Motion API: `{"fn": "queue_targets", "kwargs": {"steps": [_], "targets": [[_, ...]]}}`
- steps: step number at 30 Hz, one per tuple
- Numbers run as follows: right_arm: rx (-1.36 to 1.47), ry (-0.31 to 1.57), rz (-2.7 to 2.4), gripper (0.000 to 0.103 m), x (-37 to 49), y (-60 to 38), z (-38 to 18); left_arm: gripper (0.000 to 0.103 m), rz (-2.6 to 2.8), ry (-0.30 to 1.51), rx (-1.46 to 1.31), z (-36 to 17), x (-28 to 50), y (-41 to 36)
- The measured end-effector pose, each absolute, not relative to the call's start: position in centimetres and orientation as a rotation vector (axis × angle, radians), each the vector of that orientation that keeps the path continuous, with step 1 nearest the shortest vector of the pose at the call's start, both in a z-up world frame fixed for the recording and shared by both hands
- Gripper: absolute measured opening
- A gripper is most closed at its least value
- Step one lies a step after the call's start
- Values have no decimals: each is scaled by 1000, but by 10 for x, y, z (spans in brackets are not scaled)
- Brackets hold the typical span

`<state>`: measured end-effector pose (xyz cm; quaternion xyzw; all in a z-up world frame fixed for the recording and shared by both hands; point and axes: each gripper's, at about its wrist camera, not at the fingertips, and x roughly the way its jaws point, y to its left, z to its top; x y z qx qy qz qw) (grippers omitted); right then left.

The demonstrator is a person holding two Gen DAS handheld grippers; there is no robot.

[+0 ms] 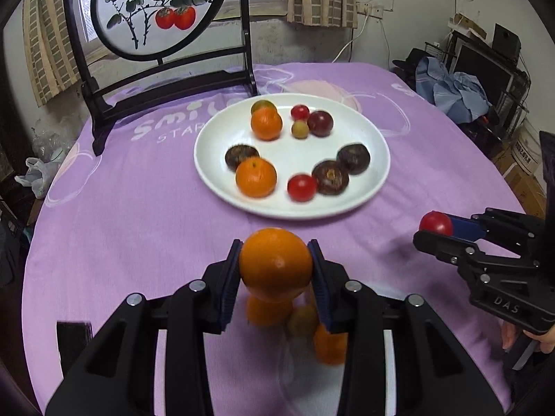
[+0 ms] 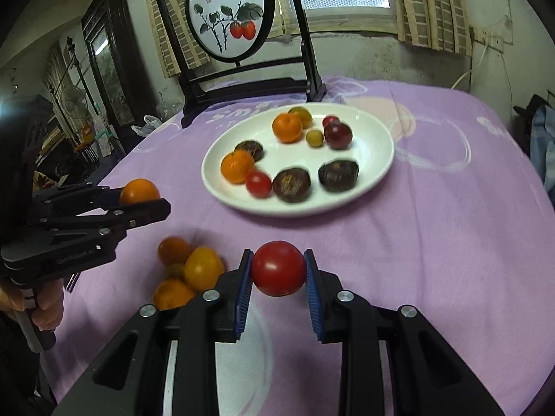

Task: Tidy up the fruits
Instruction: 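Carry the mandarin and tomato to the plate and release both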

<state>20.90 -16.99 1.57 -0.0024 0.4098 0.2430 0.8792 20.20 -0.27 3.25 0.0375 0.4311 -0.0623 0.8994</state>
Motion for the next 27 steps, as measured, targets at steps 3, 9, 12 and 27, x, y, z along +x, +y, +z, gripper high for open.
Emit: {"fn": "queue_targets", "kwargs": {"steps": [3,9,12,27], "targets": [[-25,823,517,30,237,-163,29,37,-114,875,74,40,231,-4],[-26,818,517,29,287,-146,25,37,-94,880,15,38,287,-5],[-27,838,498,30,311,-139,15,37,-75,895,4,29,310,-5],[39,827,476,47,309,-153,8,85,-8,853,-119,36,292,27]]}}
